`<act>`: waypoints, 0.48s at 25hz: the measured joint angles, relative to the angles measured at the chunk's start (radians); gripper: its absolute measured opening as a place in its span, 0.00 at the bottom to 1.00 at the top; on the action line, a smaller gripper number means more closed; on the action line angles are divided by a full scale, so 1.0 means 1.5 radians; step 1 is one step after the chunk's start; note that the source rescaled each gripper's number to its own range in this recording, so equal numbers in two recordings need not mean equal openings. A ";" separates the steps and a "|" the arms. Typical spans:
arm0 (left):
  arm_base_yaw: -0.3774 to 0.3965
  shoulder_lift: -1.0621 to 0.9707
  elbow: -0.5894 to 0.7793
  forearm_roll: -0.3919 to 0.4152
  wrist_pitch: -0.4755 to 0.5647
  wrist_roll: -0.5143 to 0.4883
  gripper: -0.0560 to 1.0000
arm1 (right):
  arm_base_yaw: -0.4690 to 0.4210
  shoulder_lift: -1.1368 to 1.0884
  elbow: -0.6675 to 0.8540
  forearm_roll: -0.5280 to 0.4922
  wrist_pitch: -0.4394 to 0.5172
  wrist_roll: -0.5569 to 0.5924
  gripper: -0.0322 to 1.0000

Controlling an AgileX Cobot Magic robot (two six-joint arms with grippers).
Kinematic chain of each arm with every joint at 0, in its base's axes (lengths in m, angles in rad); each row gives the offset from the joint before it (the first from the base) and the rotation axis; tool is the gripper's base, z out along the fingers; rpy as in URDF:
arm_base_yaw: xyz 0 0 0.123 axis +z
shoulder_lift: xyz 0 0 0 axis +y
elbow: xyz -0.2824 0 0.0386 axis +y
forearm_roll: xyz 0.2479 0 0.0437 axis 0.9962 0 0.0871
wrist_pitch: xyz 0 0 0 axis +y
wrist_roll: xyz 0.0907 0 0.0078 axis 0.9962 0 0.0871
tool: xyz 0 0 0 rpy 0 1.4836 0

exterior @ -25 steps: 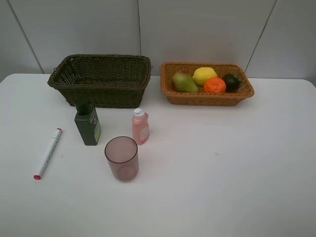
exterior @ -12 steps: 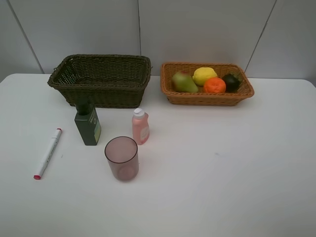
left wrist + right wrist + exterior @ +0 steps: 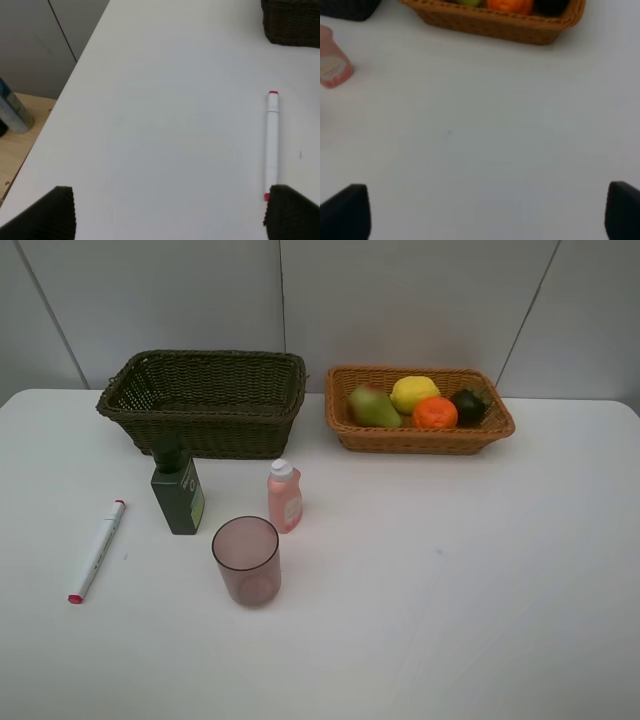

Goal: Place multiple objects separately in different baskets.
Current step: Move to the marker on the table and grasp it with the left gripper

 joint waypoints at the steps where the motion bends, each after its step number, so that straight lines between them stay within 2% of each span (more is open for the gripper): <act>1: 0.000 0.000 0.000 0.000 0.000 0.000 1.00 | -0.013 -0.018 0.000 0.000 0.000 0.000 1.00; 5: 0.000 0.000 0.000 0.000 0.000 0.000 1.00 | -0.064 -0.091 0.000 -0.002 -0.001 0.000 1.00; 12: 0.000 0.000 0.000 0.000 0.000 0.000 1.00 | -0.121 -0.099 0.002 -0.002 -0.001 0.000 1.00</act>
